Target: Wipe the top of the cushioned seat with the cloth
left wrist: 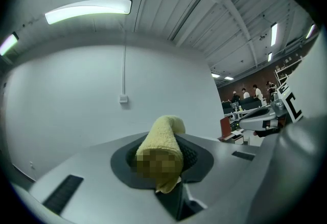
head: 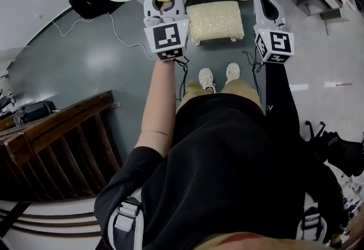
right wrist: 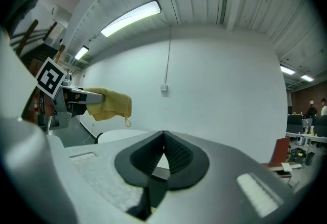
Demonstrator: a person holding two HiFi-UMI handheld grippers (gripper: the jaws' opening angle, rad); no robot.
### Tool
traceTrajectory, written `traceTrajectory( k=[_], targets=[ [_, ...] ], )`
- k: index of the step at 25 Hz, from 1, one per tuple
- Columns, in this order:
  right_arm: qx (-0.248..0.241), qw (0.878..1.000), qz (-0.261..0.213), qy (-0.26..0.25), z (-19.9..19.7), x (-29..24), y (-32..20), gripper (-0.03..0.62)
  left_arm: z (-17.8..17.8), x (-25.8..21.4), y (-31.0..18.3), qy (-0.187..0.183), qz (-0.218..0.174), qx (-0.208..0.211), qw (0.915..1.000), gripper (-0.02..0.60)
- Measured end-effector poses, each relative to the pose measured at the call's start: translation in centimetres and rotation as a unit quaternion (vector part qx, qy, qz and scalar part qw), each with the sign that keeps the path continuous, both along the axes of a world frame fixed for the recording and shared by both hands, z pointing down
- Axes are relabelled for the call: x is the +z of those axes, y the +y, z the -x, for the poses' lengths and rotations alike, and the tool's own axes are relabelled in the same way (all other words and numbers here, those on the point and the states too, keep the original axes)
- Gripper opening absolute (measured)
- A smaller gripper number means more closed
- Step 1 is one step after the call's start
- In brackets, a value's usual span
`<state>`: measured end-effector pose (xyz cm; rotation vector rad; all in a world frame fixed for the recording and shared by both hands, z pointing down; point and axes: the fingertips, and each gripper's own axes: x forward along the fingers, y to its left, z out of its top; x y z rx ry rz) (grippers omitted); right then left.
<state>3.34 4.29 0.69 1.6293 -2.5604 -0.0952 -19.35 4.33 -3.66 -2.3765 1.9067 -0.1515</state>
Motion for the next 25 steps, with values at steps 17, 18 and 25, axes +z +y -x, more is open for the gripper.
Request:
traceTrajectory(
  k=[17, 18, 25],
  targets=[
    [-0.022, 1.0, -0.019, 0.001, 1.9, -2.2, 0.2, 0.002, 0.8, -1.4, 0.2, -0.004, -0.016, 0.003, 0.9999, 0.067],
    [-0.023, 1.0, -0.021, 0.002, 1.9, -2.3, 0.2, 0.002, 0.7, -1.3, 0.2, -0.003, -0.015, 0.003, 0.9999, 0.067],
    [-0.021, 1.0, -0.021, 0.0, 2.1, -2.2, 0.3, 0.002, 1.1, -1.0, 0.3, 0.015, -0.014, 0.003, 0.9998, 0.067]
  ],
)
